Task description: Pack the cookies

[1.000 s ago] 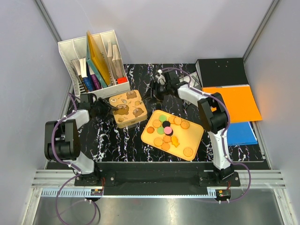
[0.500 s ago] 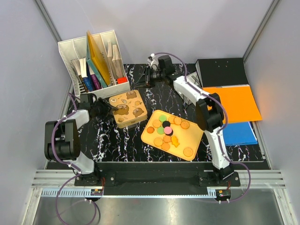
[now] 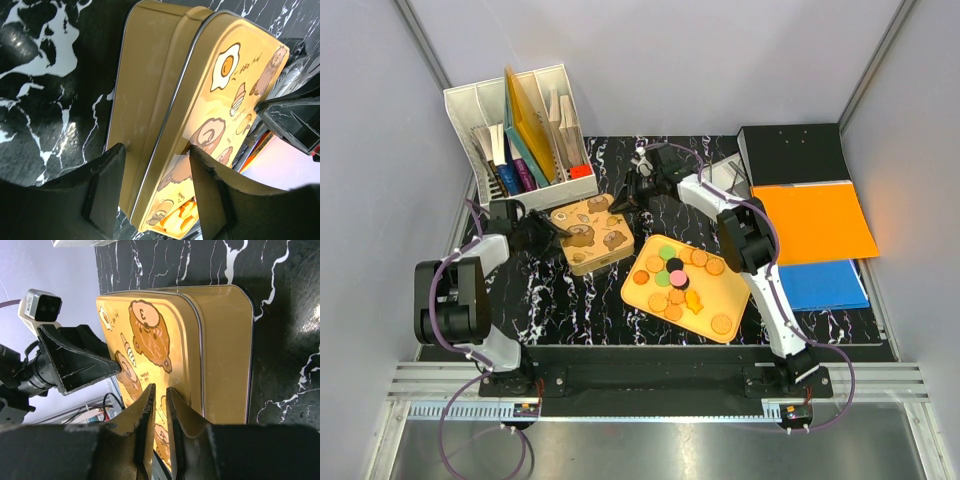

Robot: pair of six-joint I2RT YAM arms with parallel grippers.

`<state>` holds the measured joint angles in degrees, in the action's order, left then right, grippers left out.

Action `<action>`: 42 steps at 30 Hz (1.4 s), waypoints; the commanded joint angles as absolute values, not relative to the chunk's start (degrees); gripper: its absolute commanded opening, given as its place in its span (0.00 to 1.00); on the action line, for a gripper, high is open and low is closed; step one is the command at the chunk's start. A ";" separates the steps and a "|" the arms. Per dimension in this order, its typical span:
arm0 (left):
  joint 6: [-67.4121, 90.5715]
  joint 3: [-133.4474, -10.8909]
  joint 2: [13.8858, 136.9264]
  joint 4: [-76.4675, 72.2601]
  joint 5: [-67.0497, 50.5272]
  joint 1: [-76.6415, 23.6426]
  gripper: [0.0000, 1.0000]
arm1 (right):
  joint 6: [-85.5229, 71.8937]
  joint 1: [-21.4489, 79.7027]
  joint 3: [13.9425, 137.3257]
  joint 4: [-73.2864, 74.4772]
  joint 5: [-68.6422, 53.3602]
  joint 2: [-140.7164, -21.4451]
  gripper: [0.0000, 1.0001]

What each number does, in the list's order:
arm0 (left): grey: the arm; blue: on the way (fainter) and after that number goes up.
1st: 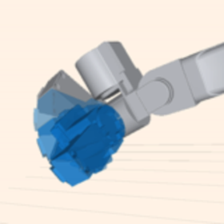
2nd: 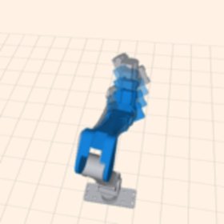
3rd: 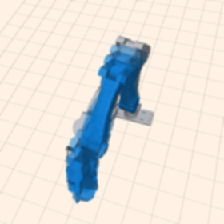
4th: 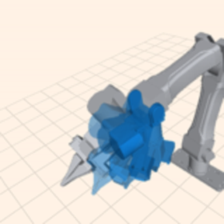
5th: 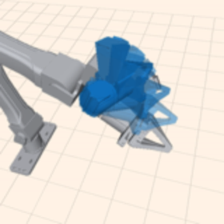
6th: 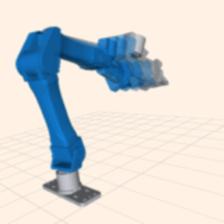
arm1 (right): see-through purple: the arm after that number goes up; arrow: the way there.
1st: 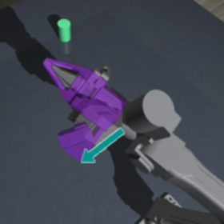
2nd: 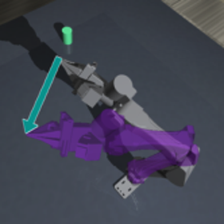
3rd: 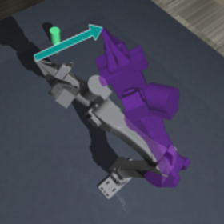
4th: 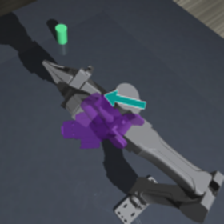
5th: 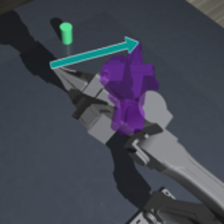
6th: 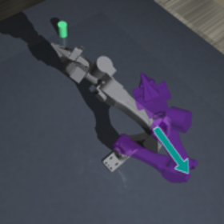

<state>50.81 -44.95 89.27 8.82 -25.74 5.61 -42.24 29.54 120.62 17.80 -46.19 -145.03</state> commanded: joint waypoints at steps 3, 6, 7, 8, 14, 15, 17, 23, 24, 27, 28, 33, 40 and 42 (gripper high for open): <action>47.38 -48.25 85.52 16.16 -24.79 5.89 0.60 | -40.08 30.32 121.82 20.48 -44.13 -143.27 0.23; 46.23 -50.62 83.06 18.80 -23.82 5.98 0.63 | -39.11 30.41 121.73 20.48 -42.63 -140.19 0.25; 46.06 -51.23 82.36 19.42 -23.56 5.89 0.64 | -39.02 30.24 122.08 20.57 -42.54 -139.49 0.26; 45.88 -52.20 81.22 19.95 -23.03 5.89 0.64 | -39.11 30.32 122.34 20.57 -42.45 -138.26 0.27; 45.97 -54.75 76.92 22.76 -22.41 5.98 0.69 | -39.73 30.32 122.26 20.57 -42.54 -132.47 0.30; 46.05 -54.93 76.21 23.37 -22.33 5.98 0.70 | -39.64 30.32 121.21 20.57 -42.54 -131.41 0.31; 45.53 -55.37 74.19 24.08 -21.36 5.89 0.71 | -38.85 30.32 119.28 20.74 -41.84 -127.03 0.31; 38.24 -57.30 67.07 30.83 -13.03 3.18 0.84 | -30.42 30.67 102.42 22.58 -32.29 -109.36 0.42; 37.19 -57.48 65.76 31.55 -11.18 2.21 0.87 | -27.54 30.67 97.61 23.11 -30.34 -106.99 0.46; 33.41 -57.48 63.03 34.18 -5.03 -1.39 0.99 | -23.57 31.02 88.03 24.61 -23.22 -97.76 0.54; 32.18 -57.39 62.32 34.89 -2.05 -3.06 0.99 | -22.95 31.20 85.72 25.31 -19.81 -93.38 0.58; 30.24 -54.77 56.18 37.79 4.30 -8.34 0.99 | -20.48 31.55 71.56 26.89 -12.67 -79.14 0.62; 29.97 -51.68 53.79 39.02 4.31 -10.72 0.99 | -18.46 31.55 58.63 27.94 -3.88 -65.40 0.64; 30.76 -51.94 53.53 38.94 5.26 -10.90 0.99 | -17.93 31.55 56.96 28.30 -2.64 -63.03 0.64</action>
